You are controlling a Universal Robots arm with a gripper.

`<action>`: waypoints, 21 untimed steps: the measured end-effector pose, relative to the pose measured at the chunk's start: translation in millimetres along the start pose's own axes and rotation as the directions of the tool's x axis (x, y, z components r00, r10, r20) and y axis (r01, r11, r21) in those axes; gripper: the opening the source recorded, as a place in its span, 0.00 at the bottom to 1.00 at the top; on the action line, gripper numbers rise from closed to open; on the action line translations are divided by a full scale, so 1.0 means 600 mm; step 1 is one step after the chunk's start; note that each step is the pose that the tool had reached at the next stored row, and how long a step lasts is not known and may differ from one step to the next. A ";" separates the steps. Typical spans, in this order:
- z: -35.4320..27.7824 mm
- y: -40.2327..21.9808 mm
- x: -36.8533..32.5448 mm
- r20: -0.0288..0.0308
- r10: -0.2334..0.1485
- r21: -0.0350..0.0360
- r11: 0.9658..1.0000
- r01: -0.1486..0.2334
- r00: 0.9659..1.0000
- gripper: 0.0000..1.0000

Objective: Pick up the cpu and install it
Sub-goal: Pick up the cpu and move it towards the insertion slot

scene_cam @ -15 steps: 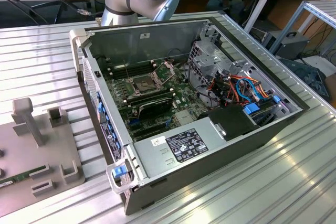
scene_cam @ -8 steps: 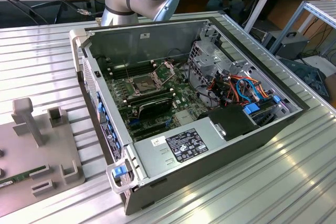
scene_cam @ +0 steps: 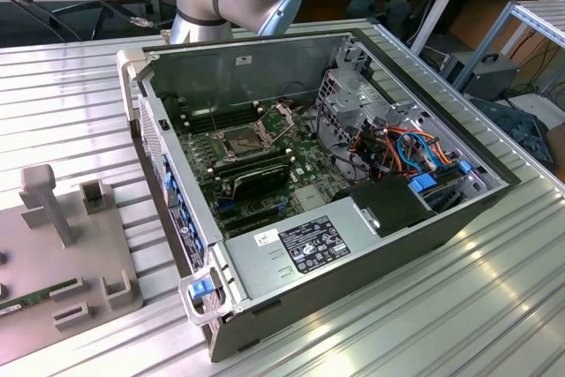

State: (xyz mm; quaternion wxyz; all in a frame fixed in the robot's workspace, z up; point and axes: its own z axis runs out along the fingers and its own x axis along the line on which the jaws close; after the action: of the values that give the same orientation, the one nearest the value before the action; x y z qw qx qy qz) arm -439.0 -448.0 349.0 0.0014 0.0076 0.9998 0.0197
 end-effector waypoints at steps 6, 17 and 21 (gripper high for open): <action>0.000 0.000 -0.005 0.000 0.000 0.000 1.000 0.000 1.000 0.55; 0.000 0.000 -0.009 0.000 0.000 0.000 1.000 0.000 1.000 0.55; -0.003 0.000 -0.009 0.000 0.000 0.000 1.000 0.000 1.000 0.55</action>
State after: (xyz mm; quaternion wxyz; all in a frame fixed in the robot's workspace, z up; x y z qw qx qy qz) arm -433.6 -448.0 350.5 0.0013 0.0076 0.9998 0.0197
